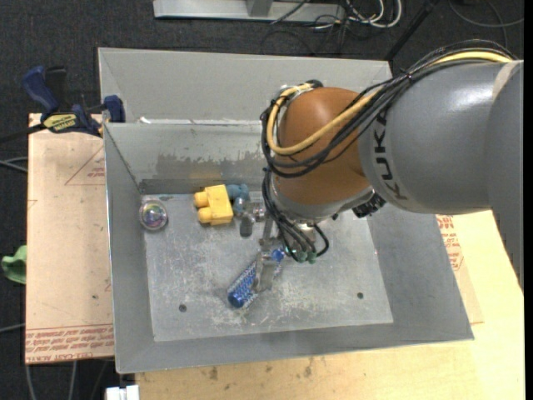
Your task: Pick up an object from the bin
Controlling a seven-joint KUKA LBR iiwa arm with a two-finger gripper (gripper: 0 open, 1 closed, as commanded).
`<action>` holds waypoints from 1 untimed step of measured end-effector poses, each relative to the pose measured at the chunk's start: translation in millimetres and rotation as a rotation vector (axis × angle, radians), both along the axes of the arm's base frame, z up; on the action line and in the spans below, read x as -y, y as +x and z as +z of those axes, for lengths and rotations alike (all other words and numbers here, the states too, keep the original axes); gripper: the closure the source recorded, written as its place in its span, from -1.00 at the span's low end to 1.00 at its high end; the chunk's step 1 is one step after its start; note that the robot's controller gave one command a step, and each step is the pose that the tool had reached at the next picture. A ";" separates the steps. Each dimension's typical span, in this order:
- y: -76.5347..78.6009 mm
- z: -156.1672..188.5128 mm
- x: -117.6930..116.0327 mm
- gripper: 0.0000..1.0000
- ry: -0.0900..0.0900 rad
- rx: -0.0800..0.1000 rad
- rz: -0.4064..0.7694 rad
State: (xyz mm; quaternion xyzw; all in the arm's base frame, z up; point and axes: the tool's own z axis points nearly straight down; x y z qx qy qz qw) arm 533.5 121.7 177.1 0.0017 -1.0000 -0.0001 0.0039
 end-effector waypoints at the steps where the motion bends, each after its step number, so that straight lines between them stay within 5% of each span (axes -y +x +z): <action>1: -12.3 -108.0 18.9 -1.00 0.004 0.004 0.550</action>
Offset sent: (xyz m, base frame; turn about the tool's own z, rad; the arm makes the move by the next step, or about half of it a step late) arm -0.0112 -0.0191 -0.1060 -0.5526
